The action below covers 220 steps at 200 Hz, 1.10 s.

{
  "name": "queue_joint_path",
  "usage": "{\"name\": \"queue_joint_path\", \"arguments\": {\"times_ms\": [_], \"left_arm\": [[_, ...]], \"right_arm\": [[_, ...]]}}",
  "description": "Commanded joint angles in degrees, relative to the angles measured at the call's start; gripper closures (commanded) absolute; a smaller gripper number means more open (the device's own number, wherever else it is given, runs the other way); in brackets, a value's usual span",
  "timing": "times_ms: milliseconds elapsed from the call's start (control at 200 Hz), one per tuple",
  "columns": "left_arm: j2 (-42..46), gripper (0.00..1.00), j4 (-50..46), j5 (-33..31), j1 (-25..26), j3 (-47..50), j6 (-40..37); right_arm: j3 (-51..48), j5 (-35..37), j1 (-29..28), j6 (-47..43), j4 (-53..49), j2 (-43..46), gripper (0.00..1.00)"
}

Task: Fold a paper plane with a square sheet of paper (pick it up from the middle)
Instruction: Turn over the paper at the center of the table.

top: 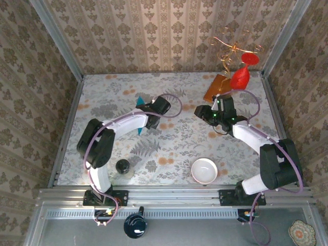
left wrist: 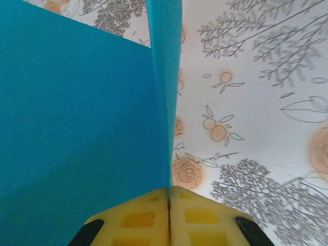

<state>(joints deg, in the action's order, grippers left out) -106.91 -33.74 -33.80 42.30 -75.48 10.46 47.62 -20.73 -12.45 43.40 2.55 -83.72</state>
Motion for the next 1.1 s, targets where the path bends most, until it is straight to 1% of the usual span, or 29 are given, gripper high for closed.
{"name": "queue_joint_path", "arguments": {"times_ms": [0, 125, 200, 270, 325, 440, 635, 775, 885, 990, 1095], "left_arm": [[-4.36, 0.9, -3.7, -10.3, 1.35, -3.3, -1.95], [-9.55, 0.9, -4.42, -12.56, 1.47, -5.62, -1.94], [-11.0, 0.9, -3.92, -10.89, 1.47, -6.15, -1.39], [-11.63, 0.88, -3.44, -7.81, 1.42, -6.34, -0.42], [-11.82, 0.87, -3.74, -4.36, 1.41, -6.64, 0.92], [-11.79, 0.78, -3.38, 3.27, 1.46, -6.61, 2.95], [-9.43, 0.68, -1.48, 12.7, 1.47, -4.88, 6.13], [-4.07, 0.61, 0.75, 21.58, 1.64, -2.02, 9.84], [1.19, 0.55, 3.85, 30.29, 1.86, 1.81, 13.7], [5.81, 0.52, 7.09, 38.1, 2.09, 5.69, 16.86], [10.0, 0.49, 10.02, 44.08, 1.53, 9.29, 18.91]], "right_arm": [[-0.76, 2.11, 0.61, -1.39, -1.38, 0.2, 0.5], [-1.59, -0.17, 1.0, -1.0, 1.37, -1.2, 0.5], [-1.74, -1.27, 1.14, -0.55, 2.45, -2.34, 0.5], [-1.74, -1.63, 1.29, -0.04, 2.86, -3.25, 0.5], [-1.91, -1.84, 1.4, 0.31, 3.39, -3.76, 0.5], [-1.76, -3.17, 1.39, 0.75, 4.28, -5.01, 0.5], [-1.59, -4.96, 1.42, 1.58, 5.61, -6.28, 0.5], [-1.48, -4.02, 1.41, 1.83, 4.99, -6.19, 0.48], [-1.21, -4.14, 1.33, 1.95, 5.11, -6.6, 0.46], [-0.61, -4.54, 1.3, 2.14, 5.06, -7.39, 0.46], [-0.42, -4.79, 0.98, 3.21, 6.11, -8.1, 0.46]]}}
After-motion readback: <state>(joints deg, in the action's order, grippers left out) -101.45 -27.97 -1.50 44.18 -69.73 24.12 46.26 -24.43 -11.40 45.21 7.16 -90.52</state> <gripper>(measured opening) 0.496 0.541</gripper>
